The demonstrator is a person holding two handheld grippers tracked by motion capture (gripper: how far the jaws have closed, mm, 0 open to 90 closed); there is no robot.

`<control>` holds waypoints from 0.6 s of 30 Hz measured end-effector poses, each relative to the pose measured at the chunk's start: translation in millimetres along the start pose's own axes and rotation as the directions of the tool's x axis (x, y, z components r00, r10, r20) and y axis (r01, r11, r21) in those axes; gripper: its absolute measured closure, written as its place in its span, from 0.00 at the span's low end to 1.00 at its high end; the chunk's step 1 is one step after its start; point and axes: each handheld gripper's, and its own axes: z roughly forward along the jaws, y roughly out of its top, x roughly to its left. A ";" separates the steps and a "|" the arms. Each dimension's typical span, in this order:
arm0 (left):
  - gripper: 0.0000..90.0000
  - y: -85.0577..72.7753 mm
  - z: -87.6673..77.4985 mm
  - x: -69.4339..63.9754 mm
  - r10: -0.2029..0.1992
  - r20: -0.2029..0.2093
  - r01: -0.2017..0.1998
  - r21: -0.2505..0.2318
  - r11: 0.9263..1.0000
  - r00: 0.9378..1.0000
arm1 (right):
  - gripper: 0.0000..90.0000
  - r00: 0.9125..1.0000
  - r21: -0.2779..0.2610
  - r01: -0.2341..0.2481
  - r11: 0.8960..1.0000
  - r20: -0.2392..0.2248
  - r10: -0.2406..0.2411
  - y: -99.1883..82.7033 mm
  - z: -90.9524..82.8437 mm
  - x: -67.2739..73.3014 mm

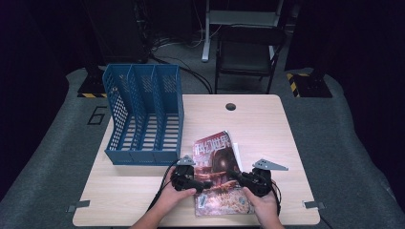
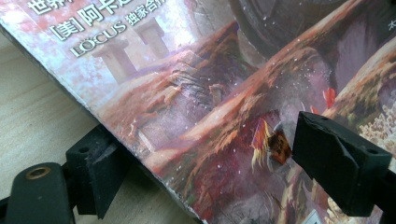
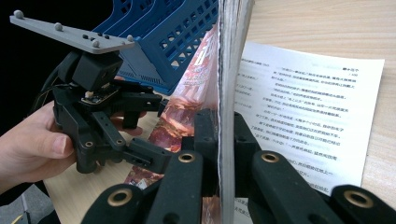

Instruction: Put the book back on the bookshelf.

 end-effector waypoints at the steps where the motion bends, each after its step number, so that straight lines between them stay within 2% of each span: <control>1: 0.16 0.3 0.2 0.6 -0.002 0.000 0.002 -0.003 1.000 1.000 | 0.95 1.000 -0.002 -0.001 1.000 -0.001 0.001 -0.1 0.0 -0.2; 5: 0.17 1.8 1.1 1.3 -0.010 -0.002 0.010 -0.004 1.000 1.000 | 0.95 1.000 -0.004 0.000 1.000 -0.004 0.000 0.0 -0.2 -0.9; 6: 0.17 2.0 1.7 0.1 -0.027 0.001 0.027 -0.004 1.000 1.000 | 0.95 1.000 -0.004 0.001 1.000 -0.004 -0.001 0.1 -0.2 -1.4; 8: 0.17 2.9 2.2 0.6 -0.021 0.003 0.021 -0.002 1.000 1.000 | 0.95 1.000 -0.005 -0.014 1.000 -0.008 0.014 -0.1 0.2 -2.4; 9: 0.17 3.3 2.1 1.7 -0.001 -0.006 0.001 0.002 1.000 1.000 | 0.95 0.999 -0.007 -0.027 1.000 -0.019 0.027 -0.2 0.4 -2.9; 12: 0.18 2.4 2.8 1.2 0.000 -0.013 0.000 -0.009 1.000 1.000 | 0.95 0.999 -0.002 -0.034 0.999 -0.018 0.034 -0.4 1.5 -5.1; 15: 0.22 2.4 1.9 1.8 -0.025 -0.030 0.025 -0.017 1.000 0.999 | 0.95 0.999 0.009 -0.047 0.999 -0.026 0.048 -0.8 3.4 -9.0; 17: 0.26 3.1 0.8 2.0 -0.066 -0.022 0.066 -0.017 0.998 0.998 | 0.95 0.998 0.020 -0.049 0.999 -0.025 0.049 -1.1 5.0 -12.3; 18: 0.30 3.4 -0.4 3.8 -0.073 -0.022 0.073 -0.012 0.997 0.997 | 0.95 0.999 0.028 -0.048 0.998 -0.019 0.049 -1.2 6.1 -13.7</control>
